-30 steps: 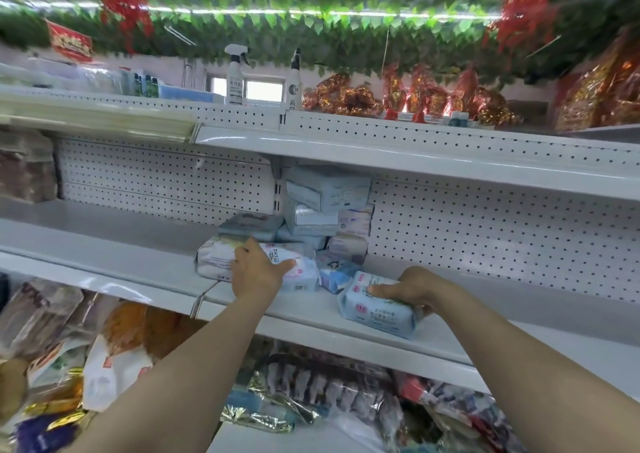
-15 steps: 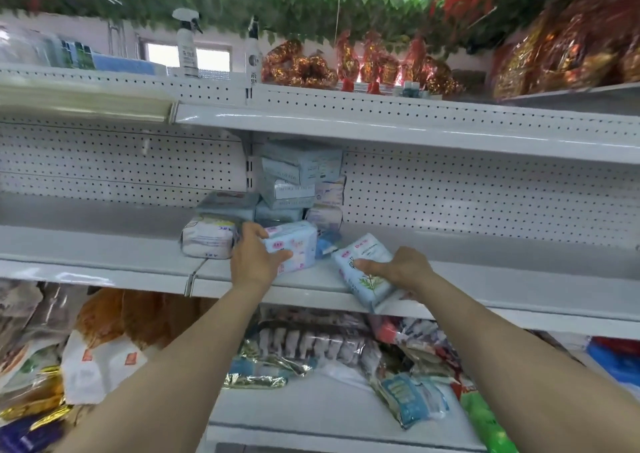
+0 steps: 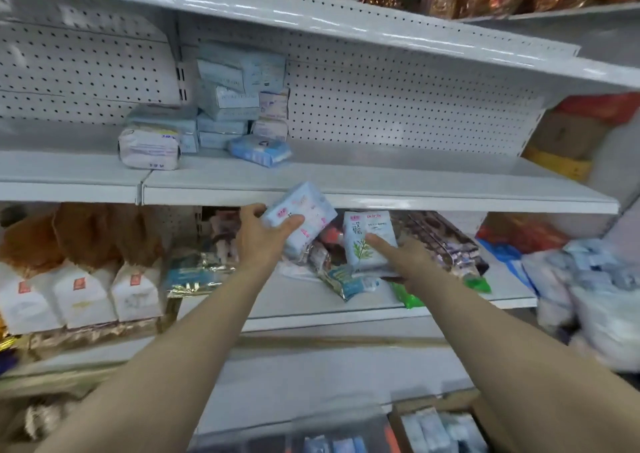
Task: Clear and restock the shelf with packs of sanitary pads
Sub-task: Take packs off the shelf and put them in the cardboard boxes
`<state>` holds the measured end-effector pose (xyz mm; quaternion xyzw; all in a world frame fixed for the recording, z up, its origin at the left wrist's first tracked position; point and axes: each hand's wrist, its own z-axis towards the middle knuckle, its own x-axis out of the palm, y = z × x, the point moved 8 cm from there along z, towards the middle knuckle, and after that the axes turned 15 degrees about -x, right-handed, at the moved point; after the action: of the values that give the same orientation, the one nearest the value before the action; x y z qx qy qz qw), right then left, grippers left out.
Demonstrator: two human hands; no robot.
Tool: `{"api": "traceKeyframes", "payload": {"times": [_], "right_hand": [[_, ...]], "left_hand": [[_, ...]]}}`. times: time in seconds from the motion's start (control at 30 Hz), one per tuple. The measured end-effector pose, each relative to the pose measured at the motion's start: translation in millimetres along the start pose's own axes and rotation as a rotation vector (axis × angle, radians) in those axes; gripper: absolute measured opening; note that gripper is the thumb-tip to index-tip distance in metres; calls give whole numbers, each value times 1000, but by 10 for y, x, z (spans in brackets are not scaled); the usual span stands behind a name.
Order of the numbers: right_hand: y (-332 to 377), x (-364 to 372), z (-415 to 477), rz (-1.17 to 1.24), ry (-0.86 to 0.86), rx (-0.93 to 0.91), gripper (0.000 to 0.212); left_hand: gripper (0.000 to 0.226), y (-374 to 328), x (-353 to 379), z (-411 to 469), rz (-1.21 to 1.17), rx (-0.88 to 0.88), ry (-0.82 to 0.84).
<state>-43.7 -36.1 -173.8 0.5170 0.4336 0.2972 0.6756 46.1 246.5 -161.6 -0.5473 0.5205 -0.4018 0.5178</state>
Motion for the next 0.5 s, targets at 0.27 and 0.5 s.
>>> {"api": "traceKeyframes", "payload": {"times": [0.27,0.5], "right_hand": [[-877,-864,-174,73,-105,220,31],[-2029,-1864,309,151,-101,346,69]], "left_hand": [[54,871,1028,-332,-55,-329,310],[46,1679,2319,-589,-102,-553,399]]}}
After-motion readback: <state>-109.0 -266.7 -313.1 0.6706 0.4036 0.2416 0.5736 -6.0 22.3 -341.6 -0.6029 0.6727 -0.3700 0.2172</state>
